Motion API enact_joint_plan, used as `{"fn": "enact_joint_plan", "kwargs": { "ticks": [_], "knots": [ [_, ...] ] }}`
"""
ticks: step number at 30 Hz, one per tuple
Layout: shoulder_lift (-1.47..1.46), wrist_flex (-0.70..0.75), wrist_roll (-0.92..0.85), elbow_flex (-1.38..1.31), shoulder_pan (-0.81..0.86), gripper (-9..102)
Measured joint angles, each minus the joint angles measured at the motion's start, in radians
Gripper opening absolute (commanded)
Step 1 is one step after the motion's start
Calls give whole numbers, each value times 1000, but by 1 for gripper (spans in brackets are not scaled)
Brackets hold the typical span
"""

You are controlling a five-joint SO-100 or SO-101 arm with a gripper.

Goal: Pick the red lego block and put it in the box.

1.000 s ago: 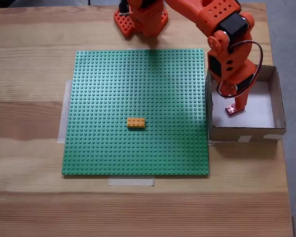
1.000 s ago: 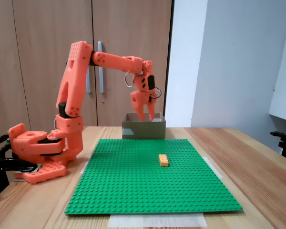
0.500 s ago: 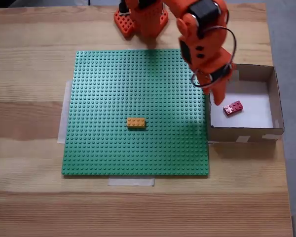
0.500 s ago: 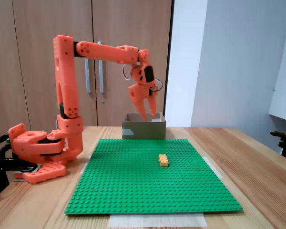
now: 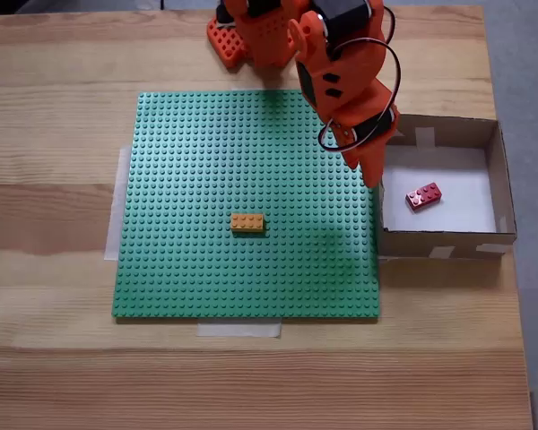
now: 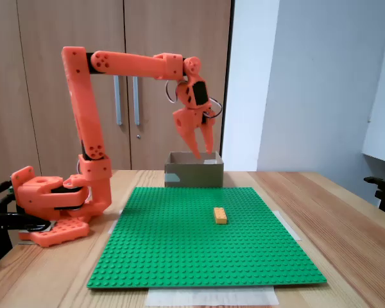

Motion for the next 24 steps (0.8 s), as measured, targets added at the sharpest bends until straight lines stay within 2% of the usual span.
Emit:
{"fn": "enact_joint_plan", "kwargs": {
  "ticks": [9,18,24],
  "knots": [
    [6,-21,-11,2,21,14],
    [130,-28,-26,46,25,14],
    [357,-160,-57,268,141,12]
  ]
}}
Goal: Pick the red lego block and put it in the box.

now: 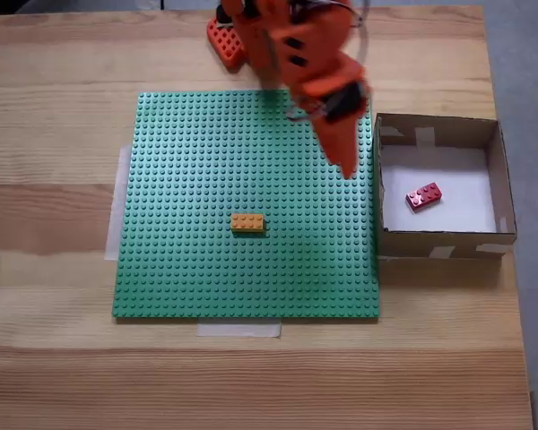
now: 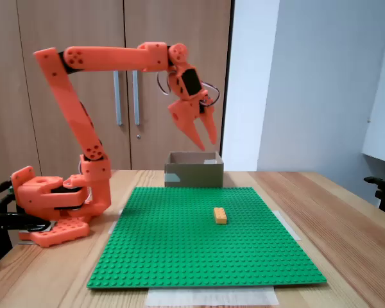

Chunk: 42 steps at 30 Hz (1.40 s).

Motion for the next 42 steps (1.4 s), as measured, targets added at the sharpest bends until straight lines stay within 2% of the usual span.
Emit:
{"fn": "enact_joint_plan", "kwargs": {
  "ticks": [9,14,20,32,42],
  "knots": [
    [416,-207,-14,305,278,11],
    [614,-233,75,405,411,8],
    [793,-187,132,538,423,-1],
    [1126,-163,163,782,430,-1],
    [1246,-255,132,1017,400,-1]
  ]
}}
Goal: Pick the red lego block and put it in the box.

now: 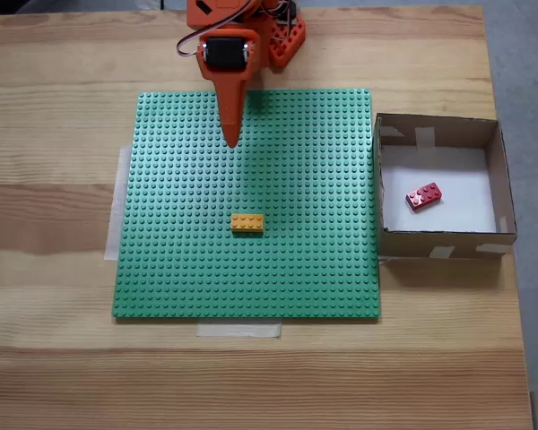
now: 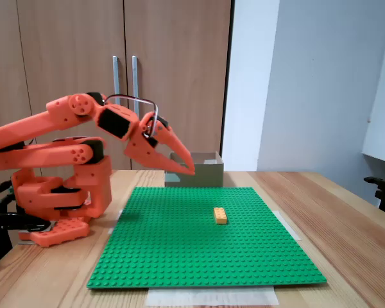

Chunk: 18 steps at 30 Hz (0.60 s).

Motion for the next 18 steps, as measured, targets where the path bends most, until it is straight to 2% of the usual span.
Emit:
{"fn": "enact_joint_plan", "kwargs": {
  "ticks": [10,18],
  "knots": [
    [0,-143,-51,225,17,-1],
    [-9,-141,-49,268,9,-1]
  ]
}}
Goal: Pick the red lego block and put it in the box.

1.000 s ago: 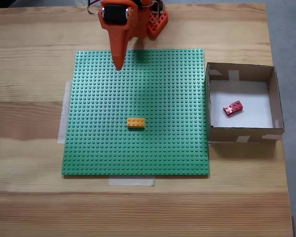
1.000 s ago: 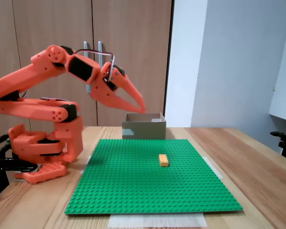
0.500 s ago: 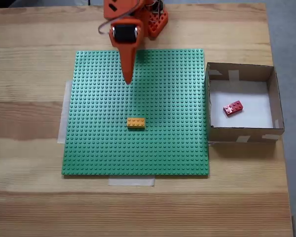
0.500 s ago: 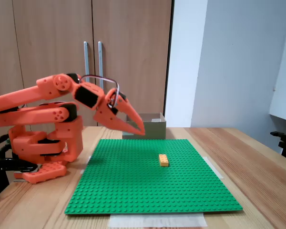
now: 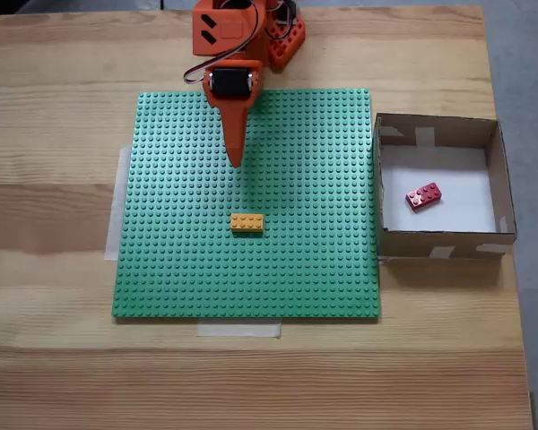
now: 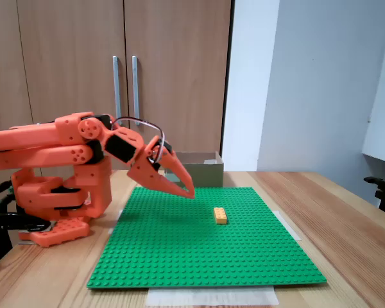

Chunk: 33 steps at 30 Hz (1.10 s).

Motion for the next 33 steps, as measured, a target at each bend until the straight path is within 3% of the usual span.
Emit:
{"fn": "enact_joint_plan", "kwargs": {
  "ticks": [33],
  "knots": [
    [-3,34,-21,2,2,-1]
  ]
}}
